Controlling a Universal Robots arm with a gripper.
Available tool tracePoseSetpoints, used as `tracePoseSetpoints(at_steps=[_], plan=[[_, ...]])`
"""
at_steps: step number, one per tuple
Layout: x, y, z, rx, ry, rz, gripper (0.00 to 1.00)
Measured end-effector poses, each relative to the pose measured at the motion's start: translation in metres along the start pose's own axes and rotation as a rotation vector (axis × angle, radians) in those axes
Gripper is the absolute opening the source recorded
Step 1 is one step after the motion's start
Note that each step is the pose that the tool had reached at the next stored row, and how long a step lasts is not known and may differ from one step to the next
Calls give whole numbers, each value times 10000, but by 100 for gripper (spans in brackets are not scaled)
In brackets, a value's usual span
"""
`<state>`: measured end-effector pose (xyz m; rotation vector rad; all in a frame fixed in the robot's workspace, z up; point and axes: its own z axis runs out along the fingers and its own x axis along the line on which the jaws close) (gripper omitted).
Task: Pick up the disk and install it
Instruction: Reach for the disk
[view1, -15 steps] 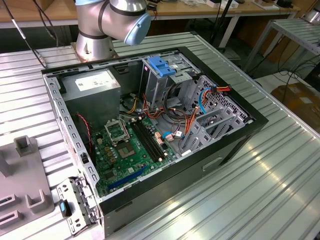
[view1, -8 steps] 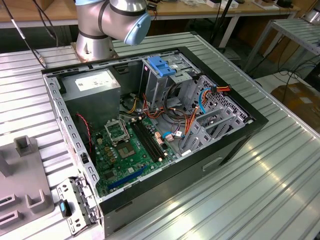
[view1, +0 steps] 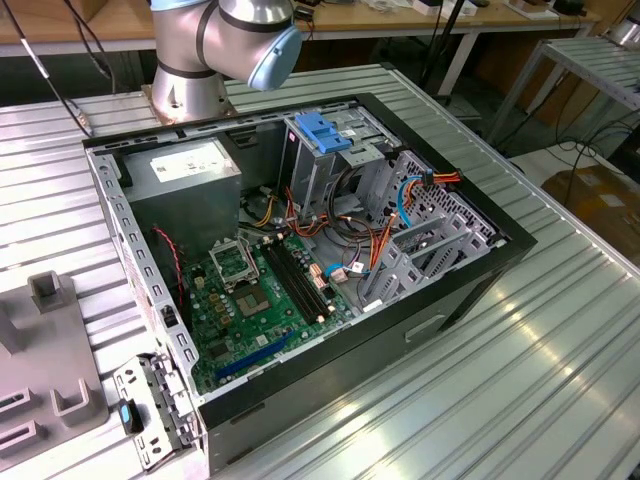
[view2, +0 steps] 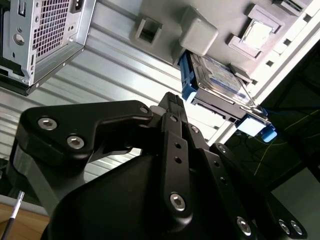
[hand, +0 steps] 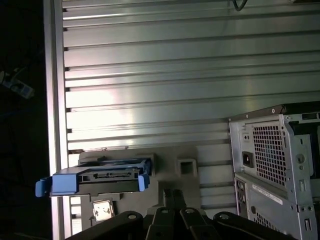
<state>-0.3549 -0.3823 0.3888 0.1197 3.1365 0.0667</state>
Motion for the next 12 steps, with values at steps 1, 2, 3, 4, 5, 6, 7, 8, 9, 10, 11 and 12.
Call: tracePoseSetpoints(at_steps=[1,2,3,4,5,6,7,8,9,10,11,12], plan=[[4,0,0,0,1,0,11],[11,-1,0,0,0,0,11],[16,-1,0,0,0,1,11],[21,-2,0,0,1,0,11],[26,-2,0,0,0,0,11],[30,-2,0,0,0,0,11],[35,-3,0,0,1,0,11],[39,-3,-1,0,1,0,11],[44,-3,0,0,0,0,11],[49,-4,0,0,1,0,11],[58,-4,0,0,0,0,11],[70,-5,0,0,0,1,11]])
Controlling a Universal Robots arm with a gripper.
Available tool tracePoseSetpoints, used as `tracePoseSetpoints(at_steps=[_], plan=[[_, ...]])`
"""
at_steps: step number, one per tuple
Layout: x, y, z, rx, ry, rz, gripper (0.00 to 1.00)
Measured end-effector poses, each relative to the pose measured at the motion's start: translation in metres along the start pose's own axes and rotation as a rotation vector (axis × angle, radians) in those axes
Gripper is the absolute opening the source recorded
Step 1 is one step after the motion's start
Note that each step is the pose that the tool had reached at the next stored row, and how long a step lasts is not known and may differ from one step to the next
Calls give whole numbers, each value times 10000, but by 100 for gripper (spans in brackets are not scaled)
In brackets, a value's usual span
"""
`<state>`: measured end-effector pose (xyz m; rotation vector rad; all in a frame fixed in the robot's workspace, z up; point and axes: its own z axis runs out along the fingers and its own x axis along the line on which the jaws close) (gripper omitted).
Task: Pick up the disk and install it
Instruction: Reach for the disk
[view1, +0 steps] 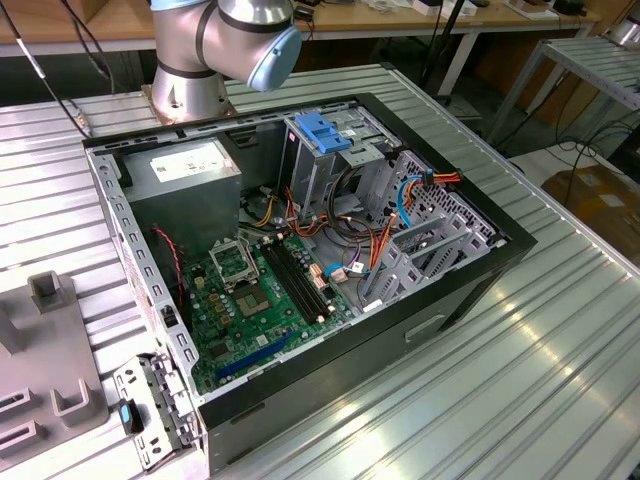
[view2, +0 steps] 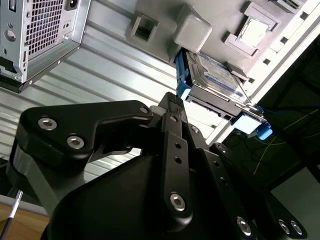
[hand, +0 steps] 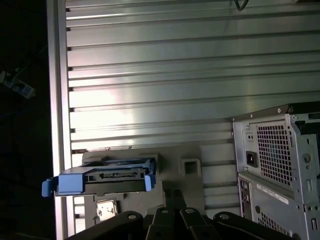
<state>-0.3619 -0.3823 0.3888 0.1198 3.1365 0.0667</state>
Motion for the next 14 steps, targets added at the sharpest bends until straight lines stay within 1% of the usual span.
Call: tracePoseSetpoints(at_steps=[1,3,5,8,10,14], plan=[[14,-1,0,-1,0,0,11],[73,-4,0,0,0,-1,11],[103,-6,0,1,0,0,11],[166,-11,0,0,1,0,11],[197,-14,0,-1,4,-83,11],[220,-15,1,4,15,-358,11]])
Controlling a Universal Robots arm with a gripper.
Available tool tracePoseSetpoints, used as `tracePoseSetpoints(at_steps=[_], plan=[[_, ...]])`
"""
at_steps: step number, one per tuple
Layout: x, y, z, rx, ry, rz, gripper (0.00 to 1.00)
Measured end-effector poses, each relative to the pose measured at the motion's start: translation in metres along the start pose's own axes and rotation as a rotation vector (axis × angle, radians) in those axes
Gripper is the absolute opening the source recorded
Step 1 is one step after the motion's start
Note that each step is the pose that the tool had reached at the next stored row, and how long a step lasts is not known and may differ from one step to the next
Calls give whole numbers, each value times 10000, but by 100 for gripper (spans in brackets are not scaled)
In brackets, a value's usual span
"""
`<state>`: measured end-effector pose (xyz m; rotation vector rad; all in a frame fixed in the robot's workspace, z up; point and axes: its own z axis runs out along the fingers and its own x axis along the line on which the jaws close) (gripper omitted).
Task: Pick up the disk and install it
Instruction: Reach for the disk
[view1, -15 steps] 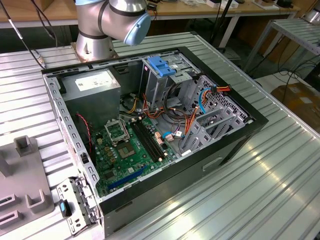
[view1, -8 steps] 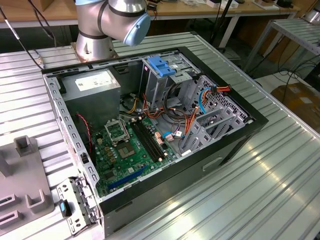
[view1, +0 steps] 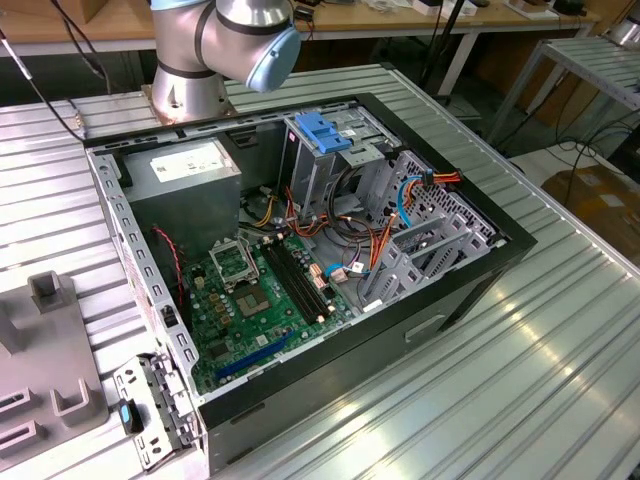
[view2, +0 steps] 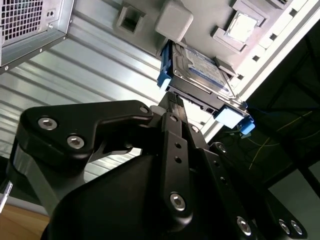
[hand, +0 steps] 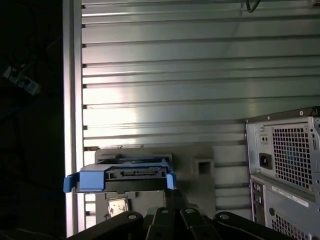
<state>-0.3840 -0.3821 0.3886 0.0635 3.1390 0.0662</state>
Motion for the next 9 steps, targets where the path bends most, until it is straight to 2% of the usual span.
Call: tracePoseSetpoints(at_steps=[2,3,4,6,7,9], plan=[[7,1,-1,55,5,-108,11],[12,2,0,115,1,-152,11],[17,8,0,219,0,-169,11],[26,25,1,500,-12,-180,11],[33,30,4,560,-15,-184,11],[53,31,5,562,-13,-192,11]])
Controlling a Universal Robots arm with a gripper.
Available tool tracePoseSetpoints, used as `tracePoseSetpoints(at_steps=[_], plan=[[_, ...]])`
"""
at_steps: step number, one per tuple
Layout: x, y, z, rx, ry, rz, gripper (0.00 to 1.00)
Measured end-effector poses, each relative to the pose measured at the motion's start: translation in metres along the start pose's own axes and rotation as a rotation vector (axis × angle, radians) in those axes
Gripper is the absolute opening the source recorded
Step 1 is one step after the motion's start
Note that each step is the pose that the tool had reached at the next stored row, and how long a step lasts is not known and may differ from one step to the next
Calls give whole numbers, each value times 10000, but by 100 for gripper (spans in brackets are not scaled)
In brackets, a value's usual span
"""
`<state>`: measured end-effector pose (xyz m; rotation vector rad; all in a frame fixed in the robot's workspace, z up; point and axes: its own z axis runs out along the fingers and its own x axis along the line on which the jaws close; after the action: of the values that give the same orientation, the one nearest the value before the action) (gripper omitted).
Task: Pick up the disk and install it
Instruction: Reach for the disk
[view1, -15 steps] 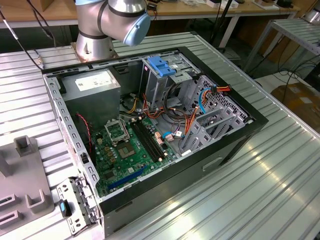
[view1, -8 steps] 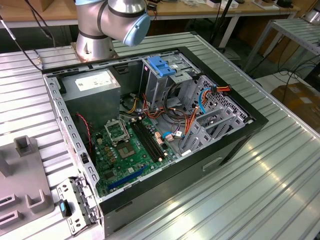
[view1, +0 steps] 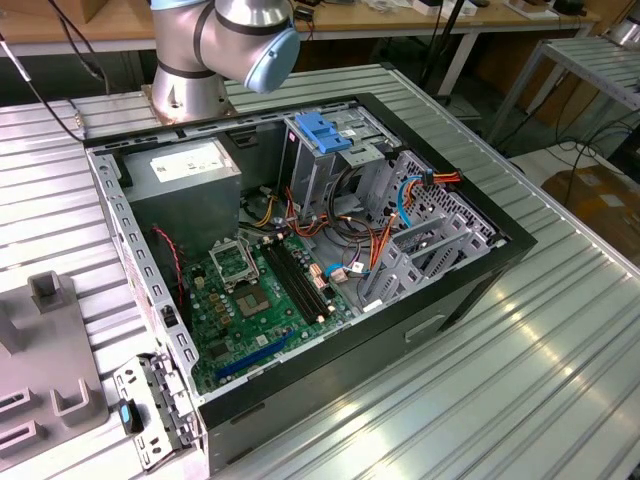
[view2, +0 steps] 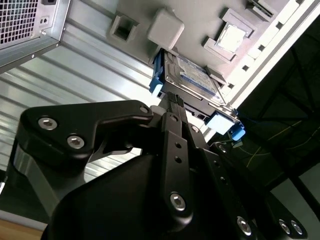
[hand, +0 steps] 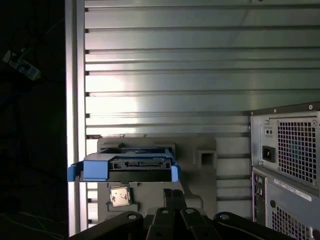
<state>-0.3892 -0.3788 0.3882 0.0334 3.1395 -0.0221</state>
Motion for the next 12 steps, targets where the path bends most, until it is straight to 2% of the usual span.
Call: tracePoseSetpoints(at_steps=[4,12], plan=[[69,-1,2,0,-1,-6,11],[148,-3,2,0,5,-17,11]])
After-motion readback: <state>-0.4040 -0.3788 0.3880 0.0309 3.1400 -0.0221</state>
